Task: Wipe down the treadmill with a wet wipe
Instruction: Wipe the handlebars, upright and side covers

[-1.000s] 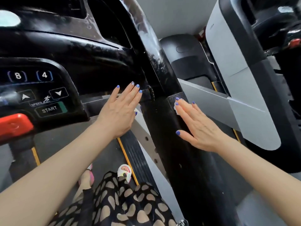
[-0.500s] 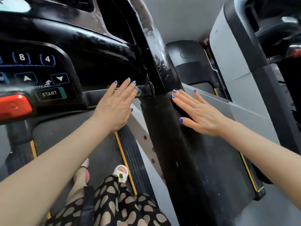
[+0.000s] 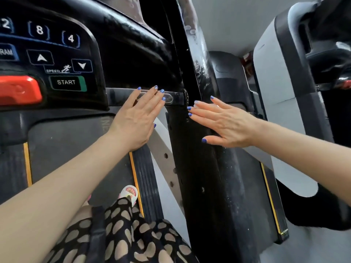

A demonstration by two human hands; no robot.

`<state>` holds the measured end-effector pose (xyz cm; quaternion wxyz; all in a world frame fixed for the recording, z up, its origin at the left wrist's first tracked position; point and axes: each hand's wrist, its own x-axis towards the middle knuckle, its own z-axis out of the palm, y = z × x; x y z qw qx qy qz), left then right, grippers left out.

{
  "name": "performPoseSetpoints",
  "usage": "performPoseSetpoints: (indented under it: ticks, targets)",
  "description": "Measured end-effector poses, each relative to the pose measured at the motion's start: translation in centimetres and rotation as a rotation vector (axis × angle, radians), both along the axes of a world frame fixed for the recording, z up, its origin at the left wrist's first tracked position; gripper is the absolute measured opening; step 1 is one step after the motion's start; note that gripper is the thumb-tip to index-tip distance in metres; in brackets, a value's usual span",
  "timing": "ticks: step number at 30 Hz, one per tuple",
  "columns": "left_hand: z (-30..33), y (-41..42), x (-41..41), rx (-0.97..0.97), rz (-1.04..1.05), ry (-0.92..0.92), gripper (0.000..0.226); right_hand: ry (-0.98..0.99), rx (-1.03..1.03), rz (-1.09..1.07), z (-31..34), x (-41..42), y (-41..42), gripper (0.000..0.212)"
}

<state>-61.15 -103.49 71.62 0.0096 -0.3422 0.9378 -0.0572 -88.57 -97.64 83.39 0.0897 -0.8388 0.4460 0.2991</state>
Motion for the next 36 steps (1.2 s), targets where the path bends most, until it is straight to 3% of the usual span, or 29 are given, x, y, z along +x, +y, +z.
performPoseSetpoints:
  ticks: [4,9,13,25,32,36]
  targets:
    - [-0.1,-0.2,0.1,0.006,-0.007,0.009,0.071,-0.027,-0.127,-0.160,-1.6,1.2,1.5,0.077]
    - [0.0,0.1,0.0,0.031,0.006,0.019,0.071,-0.090,-0.261,-0.742,-3.5,6.5,7.4,0.082]
    - [0.7,0.1,-0.3,0.104,0.002,0.013,0.072,-0.067,-0.419,-1.032,-5.8,10.1,8.0,0.082]
    - [0.6,-1.2,0.1,0.065,-0.144,-0.010,0.075,-0.173,-0.591,-1.537,-5.8,6.7,0.4,0.069]
    - [0.8,-1.3,0.4,0.067,-0.178,-0.029,0.081,-0.042,-0.641,-1.526,-5.8,14.6,5.6,0.081]
    - [0.9,-1.5,0.3,0.071,-0.193,-0.047,0.081,-0.011,-0.592,-1.583,-5.7,14.3,5.3,0.081]
